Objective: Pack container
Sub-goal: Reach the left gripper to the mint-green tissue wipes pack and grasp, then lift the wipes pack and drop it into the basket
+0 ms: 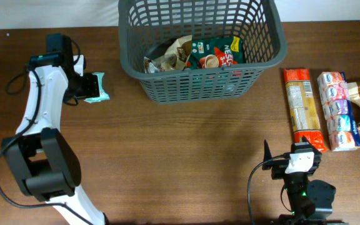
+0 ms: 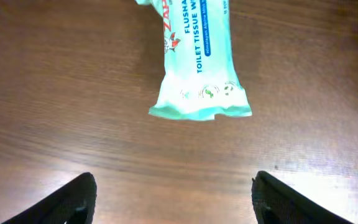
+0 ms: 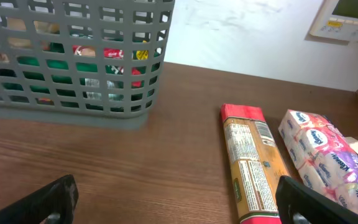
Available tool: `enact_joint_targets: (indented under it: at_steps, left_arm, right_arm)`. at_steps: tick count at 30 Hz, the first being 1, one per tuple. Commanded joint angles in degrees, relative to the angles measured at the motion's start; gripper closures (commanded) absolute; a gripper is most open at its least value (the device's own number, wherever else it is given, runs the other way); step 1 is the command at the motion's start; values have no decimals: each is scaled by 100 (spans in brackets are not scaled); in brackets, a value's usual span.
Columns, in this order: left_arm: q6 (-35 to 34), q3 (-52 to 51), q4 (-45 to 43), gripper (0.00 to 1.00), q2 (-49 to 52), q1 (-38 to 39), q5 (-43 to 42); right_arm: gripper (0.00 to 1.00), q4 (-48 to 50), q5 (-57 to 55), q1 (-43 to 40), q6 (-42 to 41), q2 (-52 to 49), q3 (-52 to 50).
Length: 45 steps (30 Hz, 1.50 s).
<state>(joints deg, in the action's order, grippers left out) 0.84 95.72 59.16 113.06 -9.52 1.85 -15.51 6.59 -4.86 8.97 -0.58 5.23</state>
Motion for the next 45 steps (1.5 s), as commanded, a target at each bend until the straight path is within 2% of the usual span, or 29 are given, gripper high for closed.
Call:
enact_joint_targets:
  at_steps: [1,16,20,26,28,31,32,34,37,40,43,45]
  left_arm:
    - [-603,37,-219,25,286,-24,-103]
    - [-638,35,-1655,26,1423,-24,-173]
    - [-640,35,-1784,30,1491,-24,-238]
    - [-636,35,-1744,32,1499,-2,-509]
    - [-605,35,-1853,37,1510,20,-533]
    - [-555,35,-1961,62,1521,59,-579]
    - [-555,35,-1974,66,1532,74,-577]
    - [-557,35,-1974,68,1543,103,-577]
    - [-557,35,-1969,79,1552,127,-579]
    - [-555,35,-1952,85,1552,127,-575]
    - [-555,35,-1943,98,1552,127,-577]
    - [-555,37,-1908,98,1552,127,-575]
  right_arm:
    - [1,-11,33,39,-70,26,-37]
    - [1,-11,31,39,-72,26,-37]
    - [1,-11,33,39,-72,26,-37]
    - [1,-11,31,39,-72,26,-37]
    - [1,-11,33,39,-72,26,-37]
    - [1,-11,33,39,-72,26,-37]
    - [1,-11,33,39,-72,26,-37]
    - [1,-11,31,39,-72,26,-37]
    - [1,-11,31,39,-72,26,-37]
    - [1,-11,31,39,-72,26,-37]
    - [1,-11,31,39,-72,26,-37]
    - [1,-11,31,39,-72,26,-37]
